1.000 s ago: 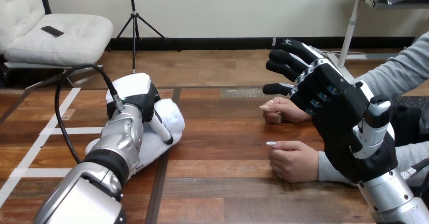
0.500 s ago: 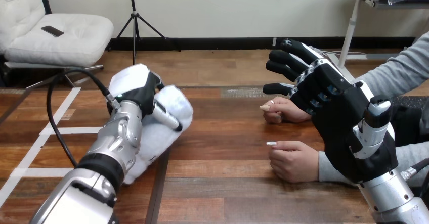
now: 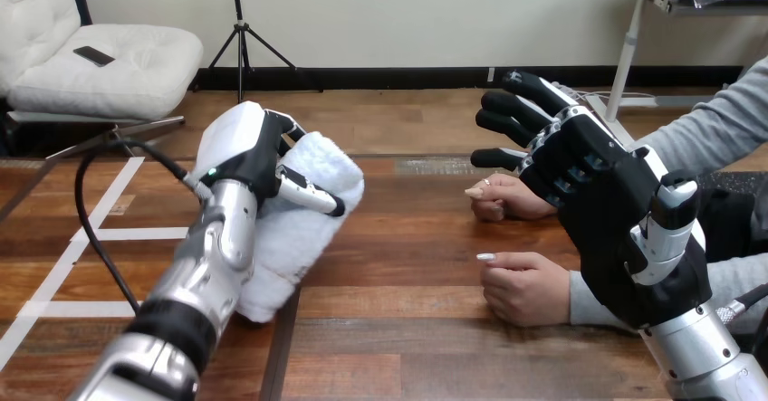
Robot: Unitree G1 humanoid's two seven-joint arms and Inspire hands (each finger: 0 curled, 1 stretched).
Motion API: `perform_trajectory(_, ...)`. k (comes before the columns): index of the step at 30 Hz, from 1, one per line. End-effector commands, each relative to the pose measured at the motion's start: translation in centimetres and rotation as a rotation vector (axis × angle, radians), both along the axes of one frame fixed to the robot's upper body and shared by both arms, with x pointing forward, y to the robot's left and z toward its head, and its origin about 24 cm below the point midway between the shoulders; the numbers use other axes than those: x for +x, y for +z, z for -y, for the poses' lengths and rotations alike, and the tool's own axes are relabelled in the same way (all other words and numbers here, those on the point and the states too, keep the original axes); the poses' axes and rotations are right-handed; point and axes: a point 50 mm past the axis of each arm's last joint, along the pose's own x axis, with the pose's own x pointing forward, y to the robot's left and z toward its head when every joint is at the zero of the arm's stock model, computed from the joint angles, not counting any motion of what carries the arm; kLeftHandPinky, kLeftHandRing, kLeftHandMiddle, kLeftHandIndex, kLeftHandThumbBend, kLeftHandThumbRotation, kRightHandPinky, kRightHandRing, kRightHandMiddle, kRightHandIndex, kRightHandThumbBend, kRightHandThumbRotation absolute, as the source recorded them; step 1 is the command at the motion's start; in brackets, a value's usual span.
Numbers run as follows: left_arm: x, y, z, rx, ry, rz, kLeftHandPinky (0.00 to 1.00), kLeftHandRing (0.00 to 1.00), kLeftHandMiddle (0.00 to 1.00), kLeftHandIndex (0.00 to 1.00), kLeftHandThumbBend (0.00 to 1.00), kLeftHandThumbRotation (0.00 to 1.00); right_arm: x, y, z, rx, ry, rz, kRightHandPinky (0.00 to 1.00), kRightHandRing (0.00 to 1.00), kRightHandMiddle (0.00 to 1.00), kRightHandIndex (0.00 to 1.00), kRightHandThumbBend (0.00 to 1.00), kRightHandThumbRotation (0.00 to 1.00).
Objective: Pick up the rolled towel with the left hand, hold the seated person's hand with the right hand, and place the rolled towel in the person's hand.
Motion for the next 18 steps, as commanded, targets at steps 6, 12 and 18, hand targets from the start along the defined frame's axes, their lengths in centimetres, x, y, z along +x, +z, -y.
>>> perform_trajectory(6, -2.2, 5.8, -0.1, -0.208, -0.027, 0.346, 0.24, 0.31, 0.39, 0.43, 0.66, 0.0, 1.1, 0.4, 0.2, -0.03, -0.012, 0.012, 0.84, 0.91, 0.89, 0.9, 1.0, 1.0)
perform_trajectory(12, -3.9, 6.5, -0.4, -0.29, -0.033, 0.432, 0.28, 0.33, 0.4, 0.43, 0.65, 0.0, 1.5, -0.1, 0.3, -0.054, -0.017, 0.0, 0.87, 0.92, 0.9, 0.91, 1.0, 1.0)
perform_trajectory(18, -5.6, 7.0, -1.0, -0.368, -0.024, 0.501, 0.3, 0.34, 0.4, 0.43, 0.64, 0.0, 1.9, -0.6, 0.5, -0.09, -0.03, -0.007, 0.88, 0.92, 0.9, 0.91, 1.0, 1.0)
